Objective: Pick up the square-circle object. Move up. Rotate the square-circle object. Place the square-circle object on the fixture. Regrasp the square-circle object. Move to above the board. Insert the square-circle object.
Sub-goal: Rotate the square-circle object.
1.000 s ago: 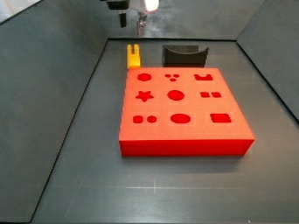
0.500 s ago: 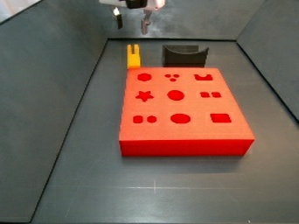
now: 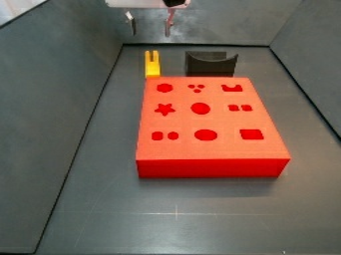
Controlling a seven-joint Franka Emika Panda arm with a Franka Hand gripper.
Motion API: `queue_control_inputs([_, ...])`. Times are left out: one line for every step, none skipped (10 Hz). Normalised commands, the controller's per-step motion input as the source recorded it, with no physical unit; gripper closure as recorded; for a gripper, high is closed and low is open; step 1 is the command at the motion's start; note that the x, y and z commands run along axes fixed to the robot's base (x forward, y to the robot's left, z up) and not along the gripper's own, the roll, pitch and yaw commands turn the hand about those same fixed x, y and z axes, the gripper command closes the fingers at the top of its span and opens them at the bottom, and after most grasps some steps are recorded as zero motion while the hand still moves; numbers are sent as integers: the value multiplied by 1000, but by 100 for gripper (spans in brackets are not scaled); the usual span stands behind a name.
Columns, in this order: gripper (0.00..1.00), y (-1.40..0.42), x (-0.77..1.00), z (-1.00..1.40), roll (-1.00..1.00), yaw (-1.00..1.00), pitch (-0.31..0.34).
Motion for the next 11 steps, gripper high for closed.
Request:
queue_control_inputs([0,0,30,-26,11,643,-47])
queue_control_inputs([0,0,29,-27,11,492,-46])
queue_control_inputs([0,0,27,-28,11,236,-46])
queue_control_inputs([0,0,0,-1000,0,0,0])
queue_control_inputs([0,1,7,-1000,1,-60,-10])
queue_control_inputs([0,2,18,-1000,-3,-57,-27])
queue_control_inputs([0,7,25,-1000,-17,-45,-32])
queue_control_inputs([0,9,31,-1000,-25,-39,-35])
queue_control_inputs([0,12,41,-1000,-43,-27,-34])
queue_control_inputs([0,13,47,-963,-56,-19,-35])
queue_control_inputs([0,13,49,-800,-69,-9,-44])
